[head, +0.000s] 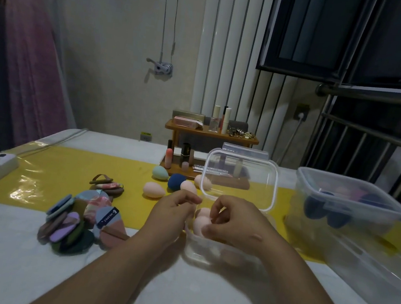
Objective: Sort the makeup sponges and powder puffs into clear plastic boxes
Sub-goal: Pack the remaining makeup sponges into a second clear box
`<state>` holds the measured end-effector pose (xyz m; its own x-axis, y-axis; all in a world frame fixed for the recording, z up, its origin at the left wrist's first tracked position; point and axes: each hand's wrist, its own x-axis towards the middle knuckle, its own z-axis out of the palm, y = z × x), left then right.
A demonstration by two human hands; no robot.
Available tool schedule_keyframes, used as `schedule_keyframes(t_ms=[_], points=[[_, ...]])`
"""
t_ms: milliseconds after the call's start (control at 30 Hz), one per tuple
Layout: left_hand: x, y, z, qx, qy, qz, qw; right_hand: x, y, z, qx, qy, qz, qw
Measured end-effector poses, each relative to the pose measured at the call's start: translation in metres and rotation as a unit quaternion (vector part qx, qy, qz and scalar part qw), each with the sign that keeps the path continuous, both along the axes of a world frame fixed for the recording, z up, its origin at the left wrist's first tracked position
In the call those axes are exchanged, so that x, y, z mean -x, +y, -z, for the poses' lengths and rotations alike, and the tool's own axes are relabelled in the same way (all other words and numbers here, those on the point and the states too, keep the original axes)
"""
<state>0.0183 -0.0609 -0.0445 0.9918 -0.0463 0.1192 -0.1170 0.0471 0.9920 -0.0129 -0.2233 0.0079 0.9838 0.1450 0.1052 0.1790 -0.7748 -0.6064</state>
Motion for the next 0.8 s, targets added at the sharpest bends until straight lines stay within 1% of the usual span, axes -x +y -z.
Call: schedule_keyframes(t_ms=[200, 367, 533, 667, 800], points=[[0.0010, -0.0009, -0.0019, -0.007, 0.003, -0.012, 1.000, -0.0005, 0.0045, -0.0004, 0.065, -0.001, -0.010, 0.998], [0.0019, -0.0034, -0.0011, 0.009, 0.016, -0.009, 1.000, 0.0009, 0.0076, -0.0036, 0.104, -0.004, -0.010, 0.995], [0.0014, -0.0022, -0.0002, 0.004, 0.021, -0.004, 1.000, -0.0005, 0.0052, -0.0027, 0.090, 0.011, -0.003, 0.996], [0.0012, -0.0030, 0.0006, 0.007, 0.013, -0.007, 1.000, -0.0026, 0.0021, -0.0007, 0.074, -0.001, 0.013, 0.997], [0.0064, 0.0004, -0.0081, -0.040, -0.011, -0.011, 0.999, -0.0019, 0.0020, -0.0020, 0.044, -0.018, 0.025, 0.999]])
